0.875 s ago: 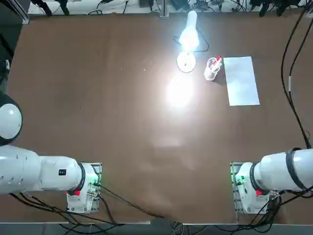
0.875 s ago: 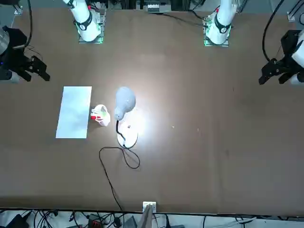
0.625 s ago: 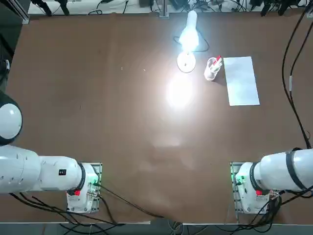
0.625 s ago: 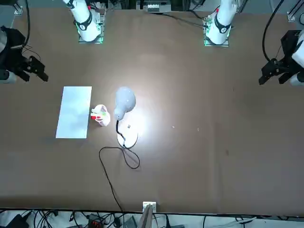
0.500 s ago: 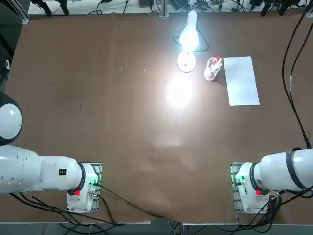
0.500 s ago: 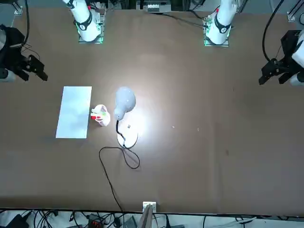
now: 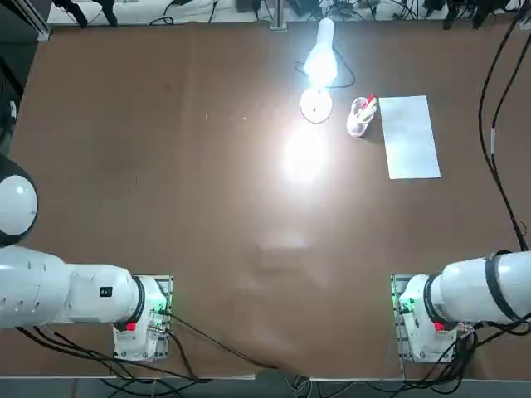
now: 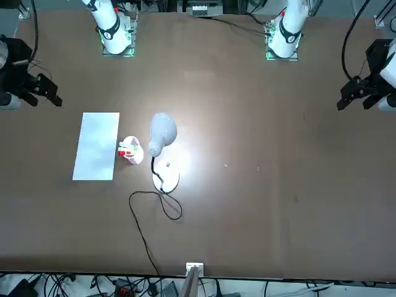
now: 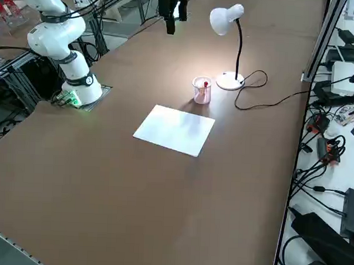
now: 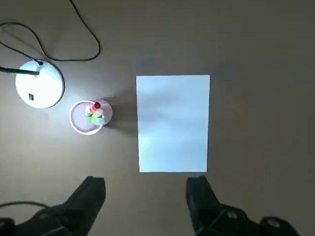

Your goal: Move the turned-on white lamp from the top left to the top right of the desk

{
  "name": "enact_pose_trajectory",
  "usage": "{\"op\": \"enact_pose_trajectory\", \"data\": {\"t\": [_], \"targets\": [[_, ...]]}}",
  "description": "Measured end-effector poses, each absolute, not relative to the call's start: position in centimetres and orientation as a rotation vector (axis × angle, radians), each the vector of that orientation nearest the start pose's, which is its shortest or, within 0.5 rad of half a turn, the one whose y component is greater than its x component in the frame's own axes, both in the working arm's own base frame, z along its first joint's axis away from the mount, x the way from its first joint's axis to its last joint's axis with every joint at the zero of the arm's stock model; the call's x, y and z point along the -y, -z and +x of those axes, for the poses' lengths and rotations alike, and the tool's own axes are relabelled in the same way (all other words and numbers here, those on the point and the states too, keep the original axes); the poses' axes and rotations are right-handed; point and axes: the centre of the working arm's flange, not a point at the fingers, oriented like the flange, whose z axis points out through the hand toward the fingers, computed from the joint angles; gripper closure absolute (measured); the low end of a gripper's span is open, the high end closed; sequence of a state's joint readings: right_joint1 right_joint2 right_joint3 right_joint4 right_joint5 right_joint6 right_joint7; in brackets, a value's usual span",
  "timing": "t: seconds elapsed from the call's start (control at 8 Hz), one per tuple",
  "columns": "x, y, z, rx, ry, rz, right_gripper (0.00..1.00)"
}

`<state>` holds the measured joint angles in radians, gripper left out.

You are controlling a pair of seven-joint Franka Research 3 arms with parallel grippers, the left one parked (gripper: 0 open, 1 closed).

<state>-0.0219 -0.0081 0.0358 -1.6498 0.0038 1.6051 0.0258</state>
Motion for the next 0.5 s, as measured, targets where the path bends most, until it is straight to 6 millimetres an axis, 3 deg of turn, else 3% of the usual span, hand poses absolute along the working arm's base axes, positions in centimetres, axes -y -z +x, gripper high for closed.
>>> {"op": "enact_pose_trajectory", "data": {"t": [0.25,0.38,0.5], "targets": [[-1.0,-57.9,55.0,-0.018,-0.187,-3.129,0.00],[-2.2,-57.2,55.1,-0.030,-0.231,-3.108,0.00],[-5.3,-56.6,55.1,-0.101,-0.253,-3.093,0.00]]}}
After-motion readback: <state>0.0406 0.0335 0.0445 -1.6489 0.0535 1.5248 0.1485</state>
